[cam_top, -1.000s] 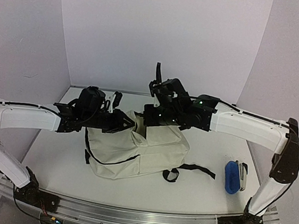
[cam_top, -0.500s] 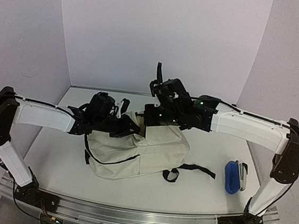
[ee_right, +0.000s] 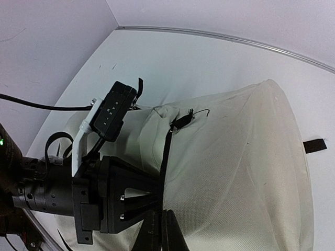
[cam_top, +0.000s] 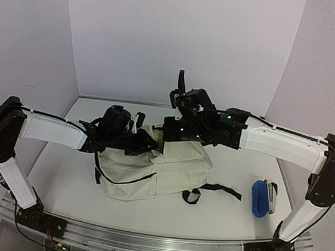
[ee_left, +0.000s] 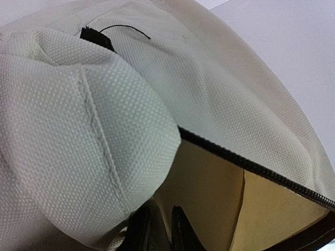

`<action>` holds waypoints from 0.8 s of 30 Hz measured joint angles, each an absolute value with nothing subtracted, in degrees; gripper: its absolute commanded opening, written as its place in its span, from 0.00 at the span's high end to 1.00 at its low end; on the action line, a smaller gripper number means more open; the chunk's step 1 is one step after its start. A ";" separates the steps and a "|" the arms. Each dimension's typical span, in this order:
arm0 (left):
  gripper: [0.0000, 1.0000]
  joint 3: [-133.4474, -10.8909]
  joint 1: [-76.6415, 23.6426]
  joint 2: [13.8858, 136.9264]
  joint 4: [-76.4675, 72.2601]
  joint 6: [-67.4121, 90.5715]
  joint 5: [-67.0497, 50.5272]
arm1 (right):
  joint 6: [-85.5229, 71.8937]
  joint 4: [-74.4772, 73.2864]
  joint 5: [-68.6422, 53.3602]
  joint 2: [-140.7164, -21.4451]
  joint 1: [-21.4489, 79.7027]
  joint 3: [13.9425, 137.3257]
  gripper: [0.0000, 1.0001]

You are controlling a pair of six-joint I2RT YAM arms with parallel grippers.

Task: Pack the student bag
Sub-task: Adjust the student bag at the center of the board.

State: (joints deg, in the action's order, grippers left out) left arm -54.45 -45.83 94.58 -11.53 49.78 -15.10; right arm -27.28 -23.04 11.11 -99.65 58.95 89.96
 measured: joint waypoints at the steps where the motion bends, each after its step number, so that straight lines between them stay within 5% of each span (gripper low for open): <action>1: 0.73 -54.54 -45.84 94.56 -11.51 49.74 -15.07 | -27.27 -23.02 11.11 -99.61 58.98 89.93 1.00; 3: 0.62 -55.09 -45.91 94.54 -11.20 49.07 -15.31 | -27.27 -22.94 11.14 -99.60 58.98 89.93 0.93; 5: 0.52 -55.68 -46.09 94.28 -10.59 47.87 -15.55 | -27.21 -22.81 11.16 -99.50 58.98 89.93 0.63; 10: 0.36 -56.13 -46.30 91.06 -6.68 43.48 -15.06 | -27.06 -20.32 12.22 -96.54 58.98 89.77 0.18; 15: 0.24 -55.57 -46.13 83.18 -1.30 39.14 -11.01 | -27.70 -19.82 14.84 -90.72 58.23 88.05 0.06; 24: 0.03 -51.07 -44.23 71.68 6.97 36.25 -3.86 | -32.98 -23.89 11.74 -85.29 41.33 72.59 0.02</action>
